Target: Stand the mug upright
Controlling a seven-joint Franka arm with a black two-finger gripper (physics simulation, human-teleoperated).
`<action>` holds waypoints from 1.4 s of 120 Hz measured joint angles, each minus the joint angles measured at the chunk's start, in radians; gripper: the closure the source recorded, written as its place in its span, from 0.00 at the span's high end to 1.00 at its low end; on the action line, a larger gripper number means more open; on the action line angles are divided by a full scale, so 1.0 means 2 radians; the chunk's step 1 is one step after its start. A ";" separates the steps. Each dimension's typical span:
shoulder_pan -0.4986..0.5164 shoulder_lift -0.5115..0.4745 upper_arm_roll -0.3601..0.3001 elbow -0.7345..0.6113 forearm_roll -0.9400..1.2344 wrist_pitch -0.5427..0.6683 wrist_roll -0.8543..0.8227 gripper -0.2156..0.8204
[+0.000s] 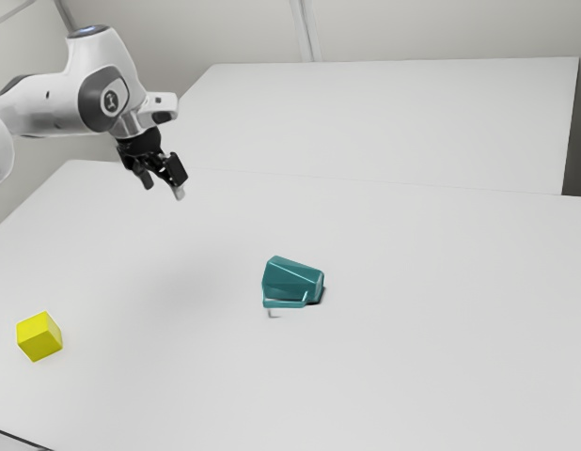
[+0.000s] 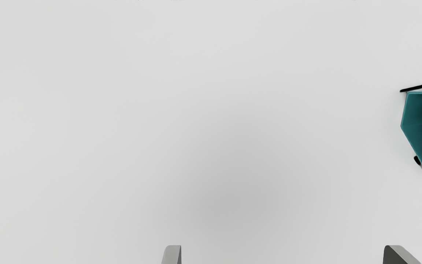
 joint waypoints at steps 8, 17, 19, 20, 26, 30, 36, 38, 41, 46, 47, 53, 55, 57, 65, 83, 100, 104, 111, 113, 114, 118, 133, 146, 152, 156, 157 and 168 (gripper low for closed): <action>0.003 -0.001 0.001 -0.002 -0.005 0.006 0.000 0.79; 0.005 -0.003 0.002 -0.008 -0.031 0.011 0.001 0.79; 0.006 -0.003 0.002 -0.012 -0.043 0.012 0.002 0.79; 0.007 -0.003 0.002 -0.014 -0.049 0.012 0.002 0.79; 0.011 -0.004 0.004 -0.028 -0.095 0.013 0.009 0.79; 0.014 -0.004 0.004 -0.040 -0.126 0.014 0.013 0.79; 0.017 -0.002 0.006 -0.060 -0.173 0.013 0.022 0.79; 0.019 -0.001 0.007 -0.068 -0.190 0.012 0.025 0.79; 0.022 0.000 0.008 -0.078 -0.212 0.010 0.029 0.79; 0.027 0.001 0.008 -0.091 -0.243 0.006 0.037 0.79; 0.028 0.002 0.009 -0.093 -0.248 0.005 0.038 0.79; 0.030 0.005 0.009 -0.108 -0.279 0.002 0.047 0.79; 0.029 0.007 0.010 -0.111 -0.288 0.001 0.050 0.79; 0.028 0.011 0.010 -0.113 -0.297 0.000 0.053 0.79; 0.021 0.032 0.010 -0.117 -0.330 -0.004 0.065 0.79; 0.007 0.069 0.010 -0.113 -0.379 -0.008 0.092 0.79; -0.003 0.084 0.010 -0.109 -0.411 -0.009 0.114 0.79; -0.005 0.087 0.010 -0.109 -0.418 -0.009 0.119 0.79; -0.010 0.094 0.010 -0.109 -0.430 -0.009 0.126 0.79; -0.011 0.096 0.010 -0.109 -0.433 -0.009 0.128 0.79; -0.012 0.096 0.010 -0.109 -0.435 -0.009 0.129 0.79; -0.015 0.099 0.010 -0.109 -0.441 -0.008 0.133 0.79; -0.030 0.109 0.009 -0.108 -0.464 -0.007 0.146 0.79; -0.040 0.119 0.009 -0.101 -0.478 -0.003 0.156 0.79; -0.044 0.123 0.008 -0.096 -0.482 -0.001 0.160 0.79; -0.045 0.125 0.008 -0.094 -0.483 0.000 0.162 0.79; -0.045 0.126 0.008 -0.094 -0.484 0.000 0.163 0.79; -0.050 0.128 0.007 -0.093 -0.492 0.003 0.169 0.76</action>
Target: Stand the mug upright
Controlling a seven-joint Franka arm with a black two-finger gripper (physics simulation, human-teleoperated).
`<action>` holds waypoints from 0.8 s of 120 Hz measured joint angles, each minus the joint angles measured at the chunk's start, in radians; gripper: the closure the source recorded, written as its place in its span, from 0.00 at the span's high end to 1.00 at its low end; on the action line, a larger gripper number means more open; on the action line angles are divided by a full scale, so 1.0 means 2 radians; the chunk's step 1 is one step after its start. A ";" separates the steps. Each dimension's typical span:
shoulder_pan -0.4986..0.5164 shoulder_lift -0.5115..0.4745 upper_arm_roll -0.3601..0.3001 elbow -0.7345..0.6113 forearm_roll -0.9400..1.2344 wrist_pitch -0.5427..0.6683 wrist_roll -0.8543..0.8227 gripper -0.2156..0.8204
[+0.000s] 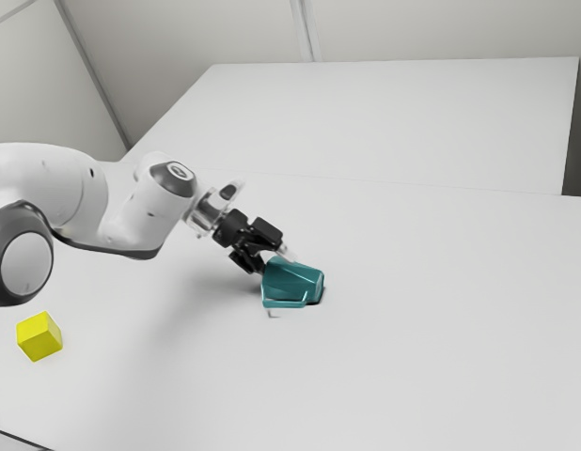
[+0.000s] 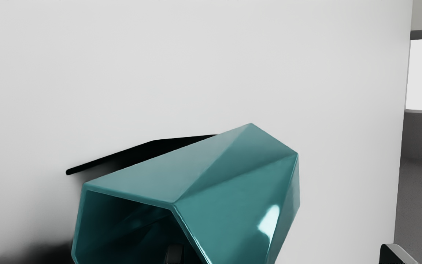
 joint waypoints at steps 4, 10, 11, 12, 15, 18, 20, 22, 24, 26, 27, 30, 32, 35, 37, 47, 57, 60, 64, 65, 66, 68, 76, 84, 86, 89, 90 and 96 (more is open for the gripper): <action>-0.001 0.000 0.000 0.000 -0.002 0.001 0.002 0.73; -0.001 0.000 0.000 0.000 -0.005 0.003 0.005 0.67; -0.002 0.000 0.000 0.000 -0.005 0.003 0.005 0.66; -0.002 0.000 0.000 0.000 -0.005 0.003 0.006 0.65; -0.002 0.000 0.000 0.000 -0.006 0.003 0.007 0.62; -0.002 0.000 0.000 0.000 -0.006 0.004 0.008 0.57; -0.002 0.000 0.000 0.000 -0.007 0.004 0.009 0.55; -0.002 0.000 0.000 0.000 -0.007 0.004 0.009 0.51; -0.002 0.000 0.000 0.000 -0.007 0.005 0.010 0.48; -0.002 0.000 0.000 0.000 -0.008 0.005 0.011 0.44; -0.002 0.000 0.000 0.000 -0.008 0.005 0.011 0.43; -0.002 0.000 0.000 0.000 -0.008 0.005 0.012 0.37; -0.002 0.000 0.000 0.000 -0.008 0.005 0.013 0.34; -0.002 0.000 0.000 0.000 -0.009 0.006 0.014 0.30; -0.002 0.000 0.000 0.000 -0.009 0.006 0.014 0.28; -0.002 0.000 0.000 0.000 -0.009 0.006 0.017 0.19; -0.002 -0.001 0.000 -0.001 -0.010 0.007 0.018 0.15; -0.002 -0.001 0.000 -0.001 -0.011 0.007 0.018 0.14; -0.002 -0.001 -0.001 0.000 -0.011 0.008 0.019 0.12; -0.002 -0.001 -0.001 0.000 -0.012 0.008 0.019 0.12; -0.002 -0.001 -0.001 0.000 -0.012 0.008 0.019 0.12; -0.002 -0.001 -0.002 0.000 -0.013 0.008 0.019 0.11; -0.002 -0.005 -0.003 0.000 -0.017 0.008 0.020 0.10; -0.004 -0.009 -0.004 0.000 -0.020 0.008 0.021 0.07; -0.005 -0.009 -0.004 0.000 -0.020 0.008 0.021 0.07; -0.006 -0.010 -0.004 0.000 -0.021 0.008 0.021 0.07; -0.006 -0.010 -0.004 0.000 -0.022 0.008 0.021 0.07; -0.009 -0.010 -0.004 0.001 -0.024 0.008 0.021 0.06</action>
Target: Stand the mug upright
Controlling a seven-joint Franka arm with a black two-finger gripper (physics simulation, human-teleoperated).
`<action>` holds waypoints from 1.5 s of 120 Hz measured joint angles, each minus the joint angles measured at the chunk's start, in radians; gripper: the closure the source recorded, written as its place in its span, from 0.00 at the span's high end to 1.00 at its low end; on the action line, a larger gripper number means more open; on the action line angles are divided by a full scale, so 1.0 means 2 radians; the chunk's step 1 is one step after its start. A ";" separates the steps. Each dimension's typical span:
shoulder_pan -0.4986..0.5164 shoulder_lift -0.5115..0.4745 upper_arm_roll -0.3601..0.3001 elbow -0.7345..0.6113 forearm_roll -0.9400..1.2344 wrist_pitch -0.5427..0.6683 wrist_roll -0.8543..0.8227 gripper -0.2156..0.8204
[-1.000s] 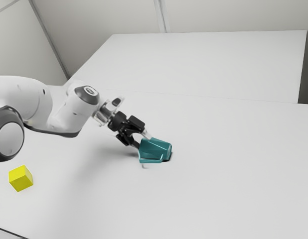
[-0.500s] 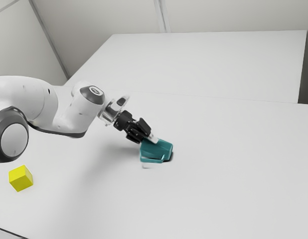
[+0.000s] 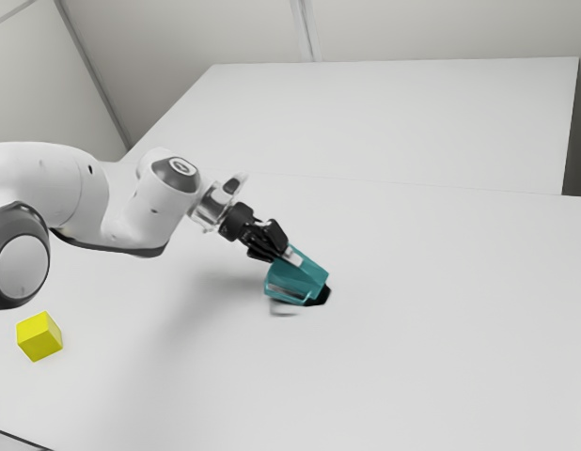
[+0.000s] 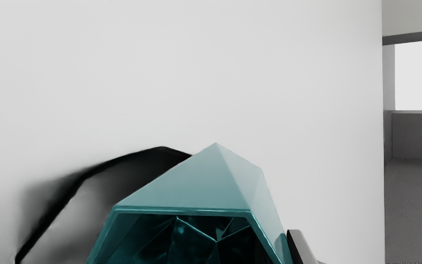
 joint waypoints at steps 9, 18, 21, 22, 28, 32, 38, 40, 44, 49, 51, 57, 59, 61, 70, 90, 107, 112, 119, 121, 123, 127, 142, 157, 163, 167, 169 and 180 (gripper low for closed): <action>-0.002 -0.005 0.000 0.002 0.001 0.000 -0.001 0.05; -0.003 -0.017 0.001 0.003 0.010 0.001 -0.002 0.05; -0.004 -0.020 0.001 0.003 0.014 0.002 -0.002 0.05; -0.004 -0.021 0.001 0.003 0.016 0.003 -0.002 0.05; -0.009 -0.028 0.001 0.003 0.027 0.006 -0.003 0.05; -0.011 -0.034 0.001 0.002 0.040 0.009 -0.005 0.05; -0.012 -0.040 0.001 0.002 0.061 0.015 -0.007 0.04; -0.013 -0.043 0.001 0.003 0.070 0.018 -0.008 0.04; -0.014 -0.047 0.001 0.006 0.091 0.022 -0.010 0.04; -0.014 -0.051 0.001 0.008 0.118 0.028 -0.013 0.04; -0.014 -0.052 0.001 0.009 0.128 0.029 -0.015 0.04; -0.013 -0.054 0.000 0.013 0.157 0.034 -0.018 0.04; -0.012 -0.055 0.000 0.014 0.167 0.036 -0.020 0.04; -0.010 -0.055 -0.002 0.015 0.177 0.037 -0.021 0.04; 0.007 -0.063 -0.022 0.018 0.222 0.041 -0.028 0.04; 0.058 -0.081 -0.096 0.014 0.337 0.059 -0.050 0.04; 0.055 -0.100 -0.103 -0.008 0.417 0.072 -0.076 0.04; 0.053 -0.105 -0.104 -0.017 0.436 0.075 -0.083 0.04; 0.053 -0.109 -0.105 -0.024 0.461 0.081 -0.094 0.04; 0.053 -0.109 -0.105 -0.024 0.468 0.082 -0.096 0.04; 0.052 -0.108 -0.106 -0.025 0.474 0.084 -0.099 0.04; 0.052 -0.108 -0.106 -0.026 0.485 0.089 -0.104 0.04; 0.046 -0.106 -0.107 -0.027 0.519 0.105 -0.119 0.04; 0.039 -0.096 -0.107 -0.027 0.535 0.122 -0.132 0.04; 0.038 -0.093 -0.107 -0.030 0.540 0.128 -0.136 0.04; 0.039 -0.093 -0.107 -0.034 0.542 0.131 -0.139 0.04; 0.039 -0.093 -0.107 -0.037 0.542 0.132 -0.141 0.04; 0.039 -0.096 -0.107 -0.053 0.546 0.139 -0.149 0.04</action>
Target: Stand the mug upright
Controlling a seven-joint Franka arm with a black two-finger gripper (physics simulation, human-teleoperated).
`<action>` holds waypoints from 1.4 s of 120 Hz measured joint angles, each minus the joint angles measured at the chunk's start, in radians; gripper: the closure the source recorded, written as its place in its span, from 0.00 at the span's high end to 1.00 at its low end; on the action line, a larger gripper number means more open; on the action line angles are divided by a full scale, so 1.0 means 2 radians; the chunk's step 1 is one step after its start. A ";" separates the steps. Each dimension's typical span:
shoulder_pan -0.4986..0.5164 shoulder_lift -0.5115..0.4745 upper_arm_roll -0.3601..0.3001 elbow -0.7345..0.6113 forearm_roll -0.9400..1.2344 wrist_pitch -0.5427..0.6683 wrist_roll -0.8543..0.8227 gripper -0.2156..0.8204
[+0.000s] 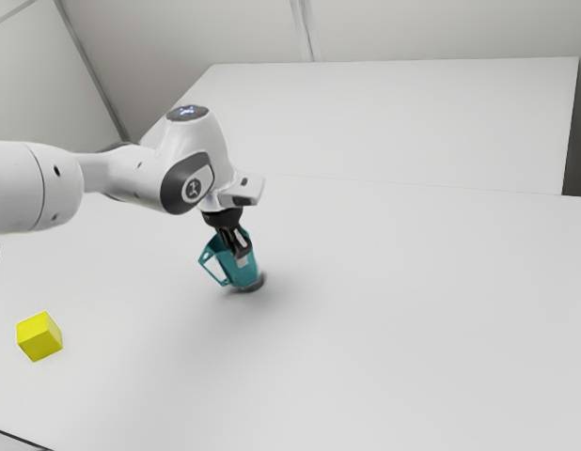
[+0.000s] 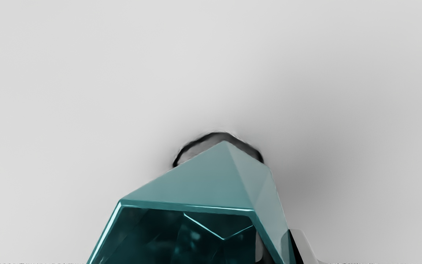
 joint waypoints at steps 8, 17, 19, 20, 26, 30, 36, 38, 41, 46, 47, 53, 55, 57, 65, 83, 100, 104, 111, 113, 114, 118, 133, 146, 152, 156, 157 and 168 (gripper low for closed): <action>0.000 -0.001 0.000 -0.010 0.001 0.006 -0.005 0.04; 0.000 -0.002 0.000 -0.022 0.002 0.013 -0.011 0.04; 0.000 -0.002 0.000 -0.023 0.002 0.014 -0.012 0.04; 0.000 -0.002 0.000 -0.024 0.002 0.014 -0.013 0.04; 0.000 -0.001 0.000 -0.027 0.002 0.018 -0.016 0.04; -0.001 0.000 0.000 -0.028 0.003 0.021 -0.018 0.04; -0.002 0.000 0.000 -0.029 0.006 0.023 -0.021 0.06; -0.002 0.000 0.000 -0.029 0.007 0.024 -0.021 0.09; -0.002 0.000 0.000 -0.029 0.009 0.025 -0.021 0.15; -0.002 -0.001 0.000 -0.028 0.011 0.026 -0.022 0.24; -0.002 -0.001 0.000 -0.028 0.011 0.026 -0.022 0.26; -0.002 -0.002 0.000 -0.028 0.014 0.027 -0.022 0.37; -0.002 -0.002 0.000 -0.027 0.014 0.027 -0.023 0.40; -0.002 -0.002 0.000 -0.027 0.015 0.027 -0.023 0.43; -0.002 -0.005 0.000 -0.026 0.017 0.028 -0.023 0.53; -0.009 -0.023 0.000 -0.022 0.016 0.029 -0.025 0.66; -0.011 -0.040 0.000 -0.014 0.003 0.027 -0.027 0.72; -0.011 -0.042 0.001 -0.009 0.001 0.024 -0.028 0.73; -0.011 -0.046 0.001 0.006 -0.001 0.011 -0.034 0.75; -0.011 -0.048 0.001 0.009 -0.002 0.007 -0.035 0.75; -0.011 -0.050 0.002 0.011 -0.002 0.005 -0.036 0.75; -0.011 -0.054 0.002 0.019 -0.002 -0.005 -0.041 0.76; -0.012 -0.060 0.005 0.062 0.001 -0.052 -0.059 0.77; -0.035 -0.068 0.030 0.104 0.006 -0.095 -0.073 0.78; -0.043 -0.068 0.039 0.129 0.010 -0.117 -0.079 0.78; -0.045 -0.068 0.041 0.143 0.014 -0.131 -0.082 0.78; -0.045 -0.068 0.042 0.147 0.014 -0.134 -0.083 0.78; -0.046 -0.069 0.043 0.168 0.023 -0.165 -0.091 0.79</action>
